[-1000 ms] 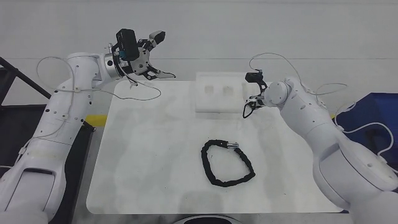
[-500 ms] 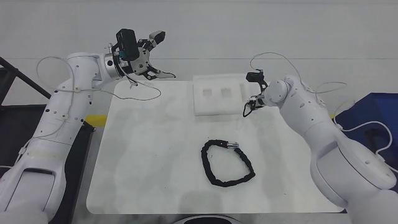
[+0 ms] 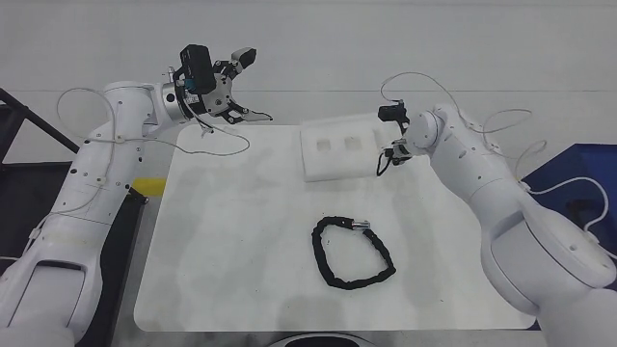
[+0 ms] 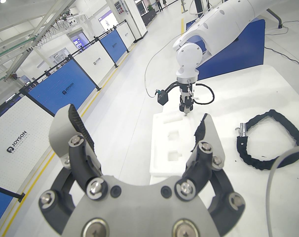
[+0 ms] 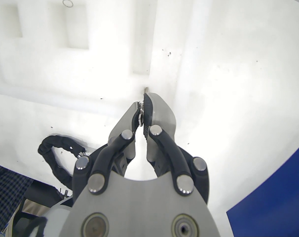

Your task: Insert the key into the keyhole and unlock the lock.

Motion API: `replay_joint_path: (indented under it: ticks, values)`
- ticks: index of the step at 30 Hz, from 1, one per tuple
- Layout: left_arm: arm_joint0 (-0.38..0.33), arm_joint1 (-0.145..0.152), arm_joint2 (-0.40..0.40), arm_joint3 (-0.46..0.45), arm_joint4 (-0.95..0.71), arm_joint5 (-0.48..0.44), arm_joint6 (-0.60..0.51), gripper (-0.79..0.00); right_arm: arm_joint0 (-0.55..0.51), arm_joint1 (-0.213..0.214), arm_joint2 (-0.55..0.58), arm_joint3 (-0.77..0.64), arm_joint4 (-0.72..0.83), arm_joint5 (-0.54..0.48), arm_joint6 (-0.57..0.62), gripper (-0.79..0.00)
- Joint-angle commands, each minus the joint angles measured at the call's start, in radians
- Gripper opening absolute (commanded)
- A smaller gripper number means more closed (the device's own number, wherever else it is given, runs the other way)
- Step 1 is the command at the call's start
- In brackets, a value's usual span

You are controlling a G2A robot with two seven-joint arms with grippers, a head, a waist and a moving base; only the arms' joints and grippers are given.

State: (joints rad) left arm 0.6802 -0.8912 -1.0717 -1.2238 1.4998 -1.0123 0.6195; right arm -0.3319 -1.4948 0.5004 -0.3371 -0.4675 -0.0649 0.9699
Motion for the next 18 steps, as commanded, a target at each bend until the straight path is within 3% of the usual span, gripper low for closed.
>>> replay_joint_path:
  ticks: [1, 9, 18]
  values:
    - [0.0, 0.0, 0.0, 0.0, 0.0, 0.0, 0.0, 0.0, -0.002, -0.002, 0.002, 0.002, -0.001, 0.005, 0.008, -0.785]
    - [0.0, 0.0, 0.0, 0.0, 0.0, 0.0, 0.0, 0.0, 0.004, -0.007, 0.007, 0.017, -0.022, 0.016, 0.051, -0.785]
    - [0.0, 0.0, 0.0, 0.0, 0.0, 0.0, 0.0, 0.0, 0.021, 0.006, 0.06, 0.035, 0.043, -0.063, 0.072, -0.785]
